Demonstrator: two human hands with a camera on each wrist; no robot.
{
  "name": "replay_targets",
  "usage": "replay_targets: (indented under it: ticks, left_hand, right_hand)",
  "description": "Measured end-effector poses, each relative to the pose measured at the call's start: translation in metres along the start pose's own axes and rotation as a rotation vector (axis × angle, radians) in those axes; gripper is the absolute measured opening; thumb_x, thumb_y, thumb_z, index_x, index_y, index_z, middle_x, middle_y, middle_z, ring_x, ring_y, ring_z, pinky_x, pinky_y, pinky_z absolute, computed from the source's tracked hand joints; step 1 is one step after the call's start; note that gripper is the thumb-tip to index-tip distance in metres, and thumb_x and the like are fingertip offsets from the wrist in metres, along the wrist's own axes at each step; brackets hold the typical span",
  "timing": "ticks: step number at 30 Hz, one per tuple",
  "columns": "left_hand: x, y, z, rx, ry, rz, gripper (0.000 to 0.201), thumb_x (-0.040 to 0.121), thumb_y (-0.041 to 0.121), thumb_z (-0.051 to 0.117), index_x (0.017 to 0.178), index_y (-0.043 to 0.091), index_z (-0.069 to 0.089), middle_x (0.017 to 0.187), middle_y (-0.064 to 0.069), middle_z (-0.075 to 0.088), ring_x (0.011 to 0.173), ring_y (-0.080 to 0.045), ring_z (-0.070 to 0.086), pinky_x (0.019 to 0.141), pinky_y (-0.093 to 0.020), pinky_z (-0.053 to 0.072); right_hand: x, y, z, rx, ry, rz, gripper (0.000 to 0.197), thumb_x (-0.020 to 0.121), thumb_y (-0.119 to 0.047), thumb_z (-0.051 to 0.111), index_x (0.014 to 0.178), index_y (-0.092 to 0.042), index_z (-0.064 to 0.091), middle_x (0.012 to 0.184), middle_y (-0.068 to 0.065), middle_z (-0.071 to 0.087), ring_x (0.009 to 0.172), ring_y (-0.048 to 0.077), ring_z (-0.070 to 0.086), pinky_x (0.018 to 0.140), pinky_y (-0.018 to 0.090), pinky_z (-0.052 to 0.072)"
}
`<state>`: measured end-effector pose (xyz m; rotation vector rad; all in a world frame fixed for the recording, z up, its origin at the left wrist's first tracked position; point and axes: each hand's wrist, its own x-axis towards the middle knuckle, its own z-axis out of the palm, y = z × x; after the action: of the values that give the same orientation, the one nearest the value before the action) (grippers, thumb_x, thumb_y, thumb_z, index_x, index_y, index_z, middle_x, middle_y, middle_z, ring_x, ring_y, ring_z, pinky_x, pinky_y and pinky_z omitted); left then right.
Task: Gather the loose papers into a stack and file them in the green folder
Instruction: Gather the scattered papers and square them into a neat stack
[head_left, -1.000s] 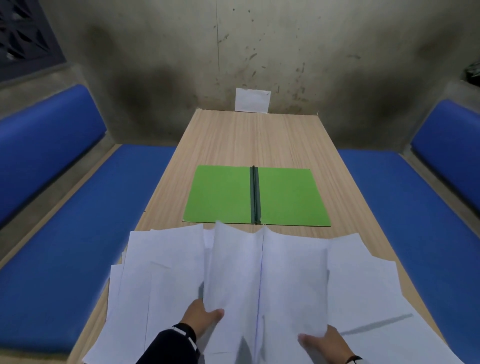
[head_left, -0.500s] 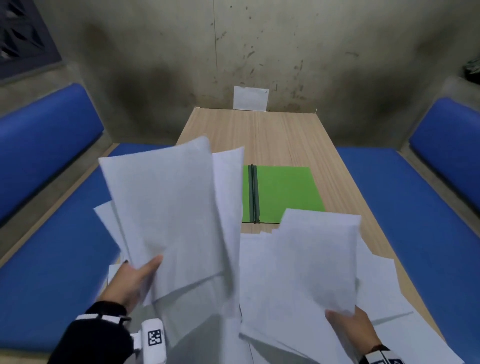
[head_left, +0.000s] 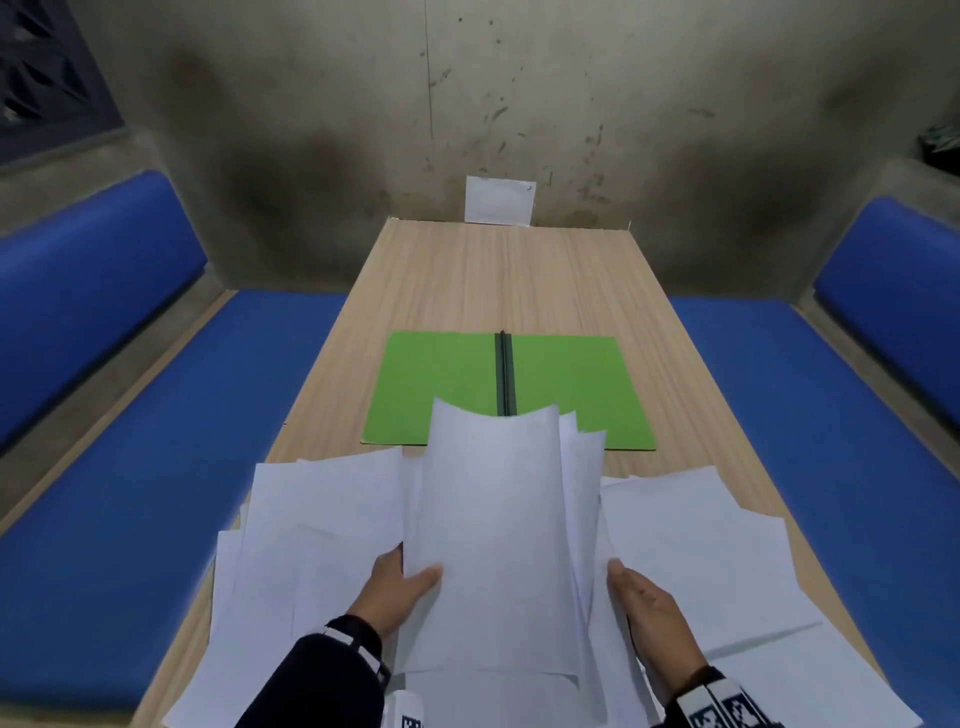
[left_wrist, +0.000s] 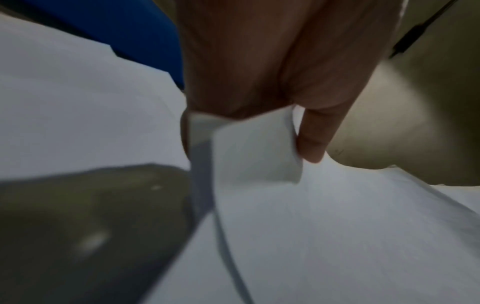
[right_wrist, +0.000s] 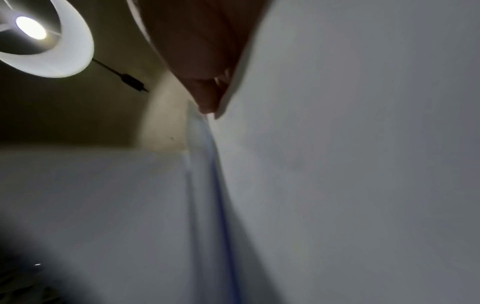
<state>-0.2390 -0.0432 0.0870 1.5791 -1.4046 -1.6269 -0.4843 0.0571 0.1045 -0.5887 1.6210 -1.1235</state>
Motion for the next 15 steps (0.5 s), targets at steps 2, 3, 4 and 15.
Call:
replay_targets:
  ticks: [2,3,4,15]
  left_hand:
    - [0.003,-0.016,0.006,0.05,0.003,-0.067,0.065,0.064,0.031,0.06,0.125,0.013,0.047,0.117,-0.011,0.062,0.1,-0.025,0.059,0.087,-0.028,0.044]
    - [0.004,-0.023,0.009,0.066,0.013,-0.097,0.074,0.063,0.03,0.06,0.133,0.012,0.041,0.113,-0.009,0.062,0.099,-0.025,0.059,0.085,-0.028,0.045]
    - [0.005,-0.03,0.012,0.072,0.025,-0.111,0.076,0.065,0.026,0.061,0.137,0.014,0.037,0.11,-0.007,0.062,0.097,-0.025,0.06,0.083,-0.028,0.046]
    - [-0.011,-0.008,0.005,-0.032,0.125,0.088,0.069,0.077,0.007,0.069,0.135,0.018,0.034,0.122,0.004,0.052,0.115,-0.022,0.05,0.102,-0.033,0.037]
  right_hand:
    - [0.007,0.007,-0.001,-0.118,0.011,0.118,0.045,0.082,-0.059,0.045,0.086,-0.021,0.07,0.107,0.012,0.071,0.097,0.026,0.065,0.095,0.043,0.049]
    - [0.009,0.011,0.0,-0.17,-0.017,0.173,0.055,0.083,-0.063,0.034,0.092,-0.021,0.069,0.106,0.012,0.069,0.095,0.028,0.064,0.092,0.042,0.05]
    - [0.01,0.014,0.0,-0.23,-0.051,0.221,0.07,0.074,-0.075,0.029,0.096,-0.02,0.067,0.103,0.01,0.069,0.092,0.026,0.063,0.086,0.037,0.051]
    - [0.012,0.021,0.003,-0.336,-0.087,-0.019,0.02,0.081,0.0,0.06,0.086,-0.02,0.065,0.091,0.003,0.071,0.091,0.025,0.065,0.066,0.02,0.05]
